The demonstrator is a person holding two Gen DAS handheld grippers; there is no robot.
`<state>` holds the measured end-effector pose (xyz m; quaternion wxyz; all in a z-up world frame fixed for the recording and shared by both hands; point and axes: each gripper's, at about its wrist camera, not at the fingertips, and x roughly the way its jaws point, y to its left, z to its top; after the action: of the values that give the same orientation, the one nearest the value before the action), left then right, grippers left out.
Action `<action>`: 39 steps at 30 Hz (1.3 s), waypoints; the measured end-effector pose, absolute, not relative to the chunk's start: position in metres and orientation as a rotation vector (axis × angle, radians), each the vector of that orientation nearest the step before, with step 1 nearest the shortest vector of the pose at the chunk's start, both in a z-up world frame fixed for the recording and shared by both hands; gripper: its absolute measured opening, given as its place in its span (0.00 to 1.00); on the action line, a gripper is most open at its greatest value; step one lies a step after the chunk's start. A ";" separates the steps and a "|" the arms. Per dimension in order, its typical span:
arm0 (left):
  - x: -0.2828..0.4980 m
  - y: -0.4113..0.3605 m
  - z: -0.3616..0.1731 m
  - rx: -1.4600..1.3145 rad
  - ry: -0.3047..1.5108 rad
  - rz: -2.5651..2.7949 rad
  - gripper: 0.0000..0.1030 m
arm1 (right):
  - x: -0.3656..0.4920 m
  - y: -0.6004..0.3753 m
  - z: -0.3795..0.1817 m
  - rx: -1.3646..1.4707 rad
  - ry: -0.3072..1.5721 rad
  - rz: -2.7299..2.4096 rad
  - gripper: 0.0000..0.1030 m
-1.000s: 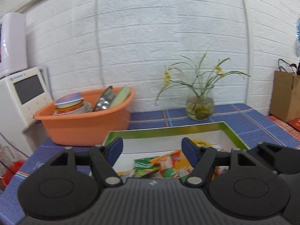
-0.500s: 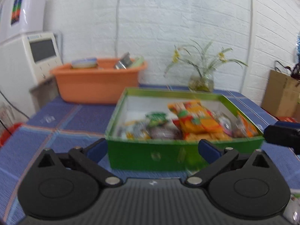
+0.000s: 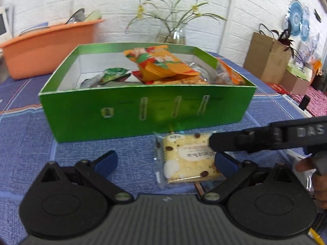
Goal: Organize snacks
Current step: 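Move the open left tool back toward the cookie packet, then grasp the cookie packet with the right tool and lift it over the box, then open the right tool to drop the cookie packet into the green box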
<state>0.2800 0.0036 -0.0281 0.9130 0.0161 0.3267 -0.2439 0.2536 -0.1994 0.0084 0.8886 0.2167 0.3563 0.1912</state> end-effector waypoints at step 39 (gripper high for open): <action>0.257 0.016 0.061 0.025 0.360 -0.420 0.59 | 0.243 -0.147 0.091 0.186 0.326 0.466 0.40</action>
<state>0.2570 0.0165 0.0606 0.9620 0.0121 0.1776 -0.2072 0.2428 -0.1472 0.0910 0.9556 0.0917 0.1606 0.2295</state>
